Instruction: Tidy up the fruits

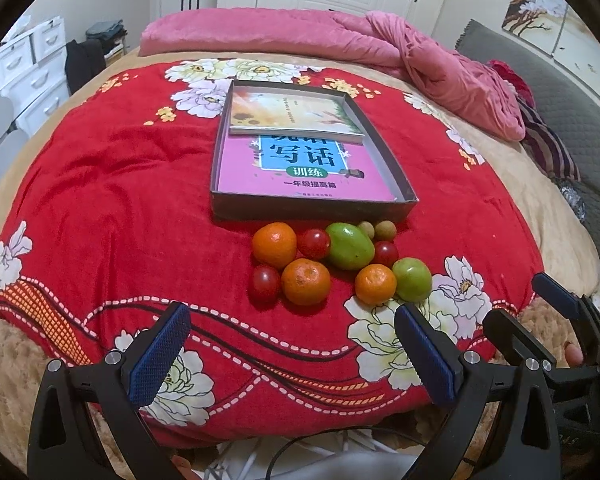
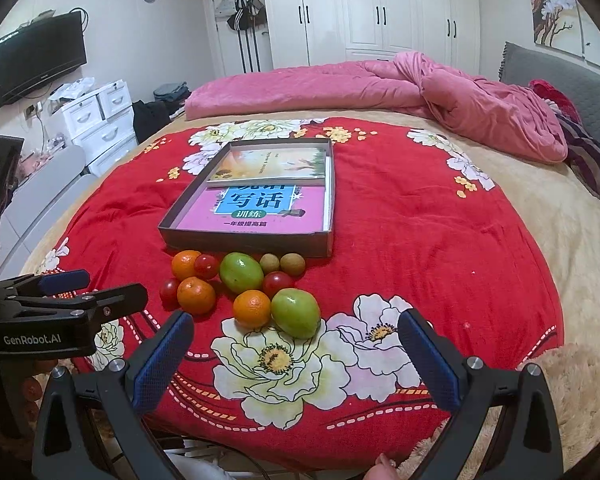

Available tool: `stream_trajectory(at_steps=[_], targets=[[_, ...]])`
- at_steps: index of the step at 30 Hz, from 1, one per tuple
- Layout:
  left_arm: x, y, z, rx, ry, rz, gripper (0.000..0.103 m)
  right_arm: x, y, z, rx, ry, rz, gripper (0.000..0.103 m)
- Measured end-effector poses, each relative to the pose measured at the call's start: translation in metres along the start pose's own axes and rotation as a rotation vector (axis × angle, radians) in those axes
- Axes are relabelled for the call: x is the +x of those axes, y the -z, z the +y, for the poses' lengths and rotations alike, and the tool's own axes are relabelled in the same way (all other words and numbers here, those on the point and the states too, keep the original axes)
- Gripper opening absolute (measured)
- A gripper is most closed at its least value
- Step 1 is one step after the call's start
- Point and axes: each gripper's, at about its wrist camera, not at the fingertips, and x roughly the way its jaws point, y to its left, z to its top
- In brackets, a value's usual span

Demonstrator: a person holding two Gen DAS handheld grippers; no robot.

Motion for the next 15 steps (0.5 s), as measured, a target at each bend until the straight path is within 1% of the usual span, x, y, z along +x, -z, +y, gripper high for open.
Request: stream_trajectory(at_steps=[15], targets=[[0.0, 0.0, -0.001, 0.0, 0.0, -0.005, 0.101, 0.0005, 0.0007, -0.0017, 0.0, 0.0, 0.002, 0.103]])
